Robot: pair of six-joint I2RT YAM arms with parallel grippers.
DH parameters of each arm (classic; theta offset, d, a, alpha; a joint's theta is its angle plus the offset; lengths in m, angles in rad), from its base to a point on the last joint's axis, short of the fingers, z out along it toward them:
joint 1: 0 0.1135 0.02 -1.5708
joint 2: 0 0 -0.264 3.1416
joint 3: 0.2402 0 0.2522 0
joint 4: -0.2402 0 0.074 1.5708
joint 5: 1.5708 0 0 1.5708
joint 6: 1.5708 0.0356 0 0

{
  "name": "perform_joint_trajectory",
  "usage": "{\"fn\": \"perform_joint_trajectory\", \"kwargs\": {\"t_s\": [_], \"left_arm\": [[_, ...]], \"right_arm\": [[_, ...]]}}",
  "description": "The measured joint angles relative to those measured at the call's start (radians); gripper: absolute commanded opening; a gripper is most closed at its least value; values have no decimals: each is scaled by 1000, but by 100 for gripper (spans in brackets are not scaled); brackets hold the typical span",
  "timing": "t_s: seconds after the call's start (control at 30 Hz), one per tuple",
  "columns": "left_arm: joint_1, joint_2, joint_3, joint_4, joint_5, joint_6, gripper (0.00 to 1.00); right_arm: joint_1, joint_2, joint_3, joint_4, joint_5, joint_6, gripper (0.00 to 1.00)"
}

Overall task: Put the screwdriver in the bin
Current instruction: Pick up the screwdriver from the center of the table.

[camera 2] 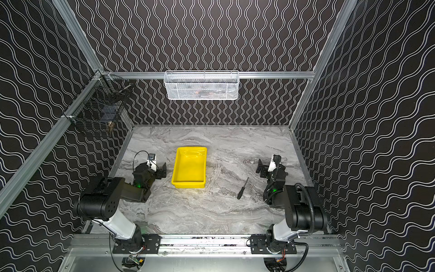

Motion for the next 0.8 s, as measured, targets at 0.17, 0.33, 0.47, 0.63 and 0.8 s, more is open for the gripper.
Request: {"fn": "perform_joint_trajectory", "kwargs": {"t_s": [0.17, 0.33, 0.47, 0.63, 0.8], "left_arm": [[-2, -55, -34, 16, -34, -11, 99], [-31, -228, 70, -207, -76, -28, 99], [-42, -380, 270, -515, -77, -148, 99], [-48, -439, 505, -856, -44, -259, 99], [-48, -364, 809, -1140, -5, -262, 99]], "right_arm": [[0, 1, 1, 0, 0, 0, 99], [-5, 1, 1, 0, -21, 0, 99], [-10, 1, 0, 0, -33, 0, 100], [-11, 1, 0, 0, -42, 0, 99], [-11, -2, 1, -4, -42, 0, 99]]}}
